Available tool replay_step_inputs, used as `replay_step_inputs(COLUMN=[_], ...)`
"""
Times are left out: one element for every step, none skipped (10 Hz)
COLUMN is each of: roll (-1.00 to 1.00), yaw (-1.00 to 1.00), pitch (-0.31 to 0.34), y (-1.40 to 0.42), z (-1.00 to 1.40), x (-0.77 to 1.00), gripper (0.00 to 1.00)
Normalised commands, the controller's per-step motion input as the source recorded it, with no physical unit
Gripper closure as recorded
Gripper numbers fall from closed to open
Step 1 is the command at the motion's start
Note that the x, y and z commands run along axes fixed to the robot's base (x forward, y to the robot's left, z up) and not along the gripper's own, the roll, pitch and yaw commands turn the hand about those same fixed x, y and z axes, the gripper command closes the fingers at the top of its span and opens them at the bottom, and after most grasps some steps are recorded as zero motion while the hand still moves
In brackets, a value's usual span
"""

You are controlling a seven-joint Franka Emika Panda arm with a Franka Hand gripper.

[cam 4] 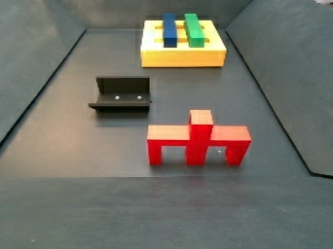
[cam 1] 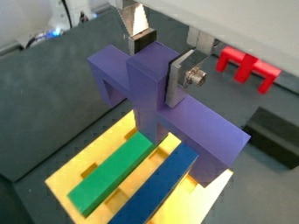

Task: Pick up the purple object. Move up. Place the purple object on the fixture. Regrasp the purple object. Move to above the board. Insert the purple object.
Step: Insert the purple object.

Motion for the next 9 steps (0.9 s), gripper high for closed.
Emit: replay_step_inputs(roll=[0.1, 0.23, 0.23, 0.18, 0.08, 0.0, 0.0, 0.0, -0.03], yaw=[0.17, 0.2, 0.19, 0.16, 0.13, 0.05, 0.06, 0.06, 0.03], pitch=[-0.257, -0.209, -0.156, -0.144, -0.144, -0.1, -0.094, -0.074, -0.08], y=[-0.52, -0.6, -0.52, -0.41, -0.3, -0.19, -0.14, -0.1, -0.07], z=[-0.68, -0.55, -0.51, -0.52, -0.53, -0.55, -0.57, -0.53, -0.44], x=[-0.03, -0.01, 0.0, 0.0, 0.0, 0.09, 0.06, 0.0, 0.0], gripper=[1.0, 1.0, 1.0, 1.0, 1.0, 1.0, 1.0, 1.0, 1.0])
